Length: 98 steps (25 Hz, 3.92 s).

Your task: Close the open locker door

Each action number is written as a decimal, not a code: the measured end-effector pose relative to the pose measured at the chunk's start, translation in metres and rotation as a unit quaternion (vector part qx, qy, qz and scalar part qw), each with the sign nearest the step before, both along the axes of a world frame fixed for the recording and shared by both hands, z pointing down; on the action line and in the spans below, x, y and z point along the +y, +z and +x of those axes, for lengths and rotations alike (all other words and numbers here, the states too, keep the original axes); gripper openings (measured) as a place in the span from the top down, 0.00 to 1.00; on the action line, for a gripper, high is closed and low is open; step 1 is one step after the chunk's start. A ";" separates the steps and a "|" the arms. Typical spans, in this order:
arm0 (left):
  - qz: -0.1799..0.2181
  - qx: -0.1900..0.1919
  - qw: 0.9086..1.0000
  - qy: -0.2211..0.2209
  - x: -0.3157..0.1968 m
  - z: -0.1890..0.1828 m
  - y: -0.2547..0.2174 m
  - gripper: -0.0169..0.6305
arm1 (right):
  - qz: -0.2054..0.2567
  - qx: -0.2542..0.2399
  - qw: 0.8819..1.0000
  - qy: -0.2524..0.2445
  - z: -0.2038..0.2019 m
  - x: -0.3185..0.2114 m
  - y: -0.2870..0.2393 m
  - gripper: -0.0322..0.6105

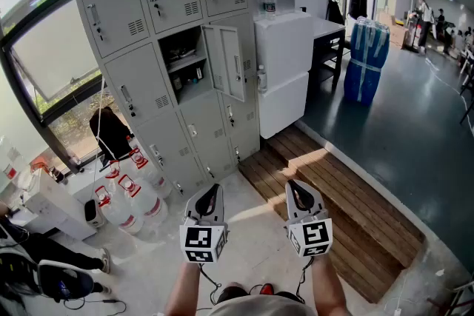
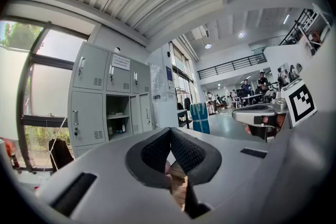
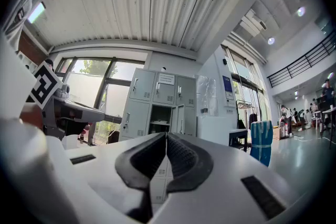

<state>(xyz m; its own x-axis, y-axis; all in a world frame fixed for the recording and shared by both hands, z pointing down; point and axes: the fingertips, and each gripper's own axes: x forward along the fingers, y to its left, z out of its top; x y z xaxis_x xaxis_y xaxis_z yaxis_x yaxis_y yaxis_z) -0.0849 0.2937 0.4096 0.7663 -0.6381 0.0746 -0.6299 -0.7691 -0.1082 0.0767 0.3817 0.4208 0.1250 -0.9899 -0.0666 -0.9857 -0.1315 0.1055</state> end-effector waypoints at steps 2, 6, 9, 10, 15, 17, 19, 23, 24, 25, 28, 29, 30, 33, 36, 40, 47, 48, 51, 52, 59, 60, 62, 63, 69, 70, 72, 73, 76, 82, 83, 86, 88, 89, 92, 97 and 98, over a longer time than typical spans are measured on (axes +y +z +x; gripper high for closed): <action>-0.001 -0.002 1.000 -0.001 0.002 0.000 0.001 0.94 | 0.000 -0.001 1.000 -0.002 0.000 0.001 0.000 0.92; -0.002 -0.002 1.000 -0.005 0.003 0.001 0.000 0.94 | 0.006 -0.002 1.000 -0.003 0.004 0.003 -0.004 0.92; -0.003 0.000 1.000 -0.009 0.003 0.002 -0.001 0.94 | 0.009 -0.007 1.000 -0.005 0.009 0.003 -0.004 0.92; -0.003 0.000 1.000 -0.011 0.002 0.003 0.000 0.94 | 0.009 -0.008 1.000 -0.006 0.010 0.002 -0.003 0.92; -0.006 -0.004 1.000 -0.014 -0.004 0.009 0.005 0.94 | -0.001 -0.011 1.000 -0.012 0.015 -0.007 0.005 0.92; -0.006 -0.004 1.000 -0.014 -0.010 0.015 0.006 0.94 | -0.005 -0.010 1.000 -0.013 0.018 -0.013 0.008 0.92; -0.006 -0.005 1.000 -0.014 -0.017 0.022 0.007 0.94 | -0.007 -0.010 1.000 -0.016 0.023 -0.020 0.011 0.92; -0.004 -0.005 1.000 -0.013 -0.038 0.038 0.007 0.94 | -0.007 -0.010 1.000 -0.017 0.039 -0.039 0.012 0.92; -0.003 -0.005 1.000 -0.013 -0.045 0.041 0.007 0.94 | -0.006 -0.010 1.000 -0.016 0.042 -0.047 0.012 0.92; -0.002 -0.006 1.000 -0.012 -0.054 0.045 0.007 0.94 | -0.005 -0.010 1.000 -0.016 0.046 -0.055 0.012 0.92; -0.002 -0.005 1.000 -0.011 -0.086 0.058 0.011 0.94 | -0.007 -0.010 1.000 -0.015 0.058 -0.085 0.015 0.92; -0.002 -0.004 1.000 -0.011 -0.099 0.063 0.013 0.94 | -0.006 -0.009 1.000 -0.015 0.063 -0.097 0.016 0.92; -0.001 -0.003 1.000 -0.011 -0.112 0.068 0.014 0.94 | -0.006 -0.008 1.000 -0.015 0.067 -0.110 0.018 0.92; 0.004 -0.001 1.000 -0.008 -0.158 0.085 0.017 0.94 | -0.005 -0.002 1.000 -0.011 0.083 -0.155 0.024 0.92; 0.001 -0.002 1.000 -0.003 -0.213 0.102 0.014 0.94 | -0.003 -0.009 1.000 -0.005 0.101 -0.210 0.019 0.92; -0.003 -0.005 1.000 0.003 -0.285 0.123 0.005 0.94 | -0.002 -0.016 1.000 -0.005 0.121 -0.285 0.007 0.92; -0.009 -0.009 1.000 0.010 -0.395 0.154 0.004 0.94 | -0.003 -0.027 1.000 -0.005 0.147 -0.400 0.005 0.92; -0.010 -0.009 1.000 0.010 -0.407 0.157 0.005 0.94 | -0.004 -0.029 1.000 -0.007 0.149 -0.412 0.006 0.92; -0.016 -0.011 1.000 0.009 -0.438 0.164 0.011 0.94 | -0.008 -0.030 0.999 -0.012 0.156 -0.444 0.010 0.92; -0.019 -0.011 1.000 0.010 -0.447 0.165 0.013 0.94 | -0.009 -0.031 0.999 -0.012 0.158 -0.452 0.012 0.92; -0.031 -0.008 0.999 0.008 -0.486 0.171 0.020 0.94 | -0.011 -0.034 0.999 -0.011 0.174 -0.493 0.011 0.92; -0.033 -0.006 0.999 0.007 -0.490 0.173 0.021 0.94 | -0.012 -0.032 0.999 -0.011 0.176 -0.497 0.011 0.92; -0.037 -0.005 0.999 0.004 -0.497 0.174 0.024 0.94 | -0.015 -0.028 0.999 -0.013 0.181 -0.504 0.013 0.92; -0.038 -0.005 0.999 0.001 -0.501 0.175 0.025 0.94 | -0.015 -0.026 0.999 -0.015 0.184 -0.508 0.013 0.92; -0.048 -0.003 0.999 -0.022 -0.516 0.186 0.032 0.94 | -0.010 -0.026 0.998 -0.060 0.195 -0.528 0.009 0.91; -0.051 -0.003 0.998 -0.029 -0.518 0.188 0.034 0.94 | -0.010 -0.026 0.997 -0.070 0.196 -0.533 0.008 0.91; -0.053 -0.003 0.998 -0.042 -0.521 0.193 0.035 0.94 | -0.012 -0.027 0.996 -0.090 0.200 -0.542 0.009 0.91; -0.053 -0.003 0.997 -0.048 -0.523 0.196 0.035 0.94 | -0.013 -0.030 0.995 -0.098 0.203 -0.547 0.010 0.91; -0.053 -0.004 0.996 -0.067 -0.526 0.200 0.033 0.94 | -0.007 -0.047 0.991 -0.129 0.209 -0.559 0.010 0.91; -0.056 -0.010 0.992 -0.113 -0.531 0.198 0.036 0.94 | -0.002 -0.078 0.976 -0.204 0.210 -0.578 0.012 0.77; -0.057 -0.010 0.991 -0.121 -0.531 0.197 0.037 0.94 | -0.004 -0.078 0.974 -0.215 0.209 -0.581 0.013 0.72; -0.062 -0.014 0.988 -0.139 -0.530 0.196 0.039 0.94 | -0.016 -0.076 0.966 -0.246 0.207 -0.589 0.017 0.59; -0.063 -0.016 0.986 -0.151 -0.529 0.195 0.041 0.94 | -0.021 -0.072 0.962 -0.262 0.207 -0.594 0.020 0.55; -0.062 -0.015 0.985 -0.158 -0.529 0.195 0.041 0.94 | -0.023 -0.072 0.961 -0.268 0.208 -0.597 0.022 0.54; -0.066 -0.019 0.982 -0.177 -0.526 0.191 0.044 0.94 | -0.028 -0.078 0.956 -0.283 0.209 -0.602 0.023 0.53; -0.065 -0.018 0.976 -0.208 -0.522 0.184 0.045 0.94 | -0.026 -0.070 0.946 -0.315 0.205 -0.612 0.022 0.53; -0.065 -0.018 0.975 -0.213 -0.521 0.183 0.045 0.94 | -0.025 -0.071 0.944 -0.321 0.205 -0.614 0.022 0.53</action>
<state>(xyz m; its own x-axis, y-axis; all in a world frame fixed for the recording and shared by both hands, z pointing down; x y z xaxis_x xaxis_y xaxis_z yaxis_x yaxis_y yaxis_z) 0.0981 -0.2277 0.4544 0.4293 -0.8812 0.1982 -0.8926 -0.4473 -0.0555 0.2812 -0.2323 0.4423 -0.4968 -0.8667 -0.0454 -0.8657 0.4986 -0.0442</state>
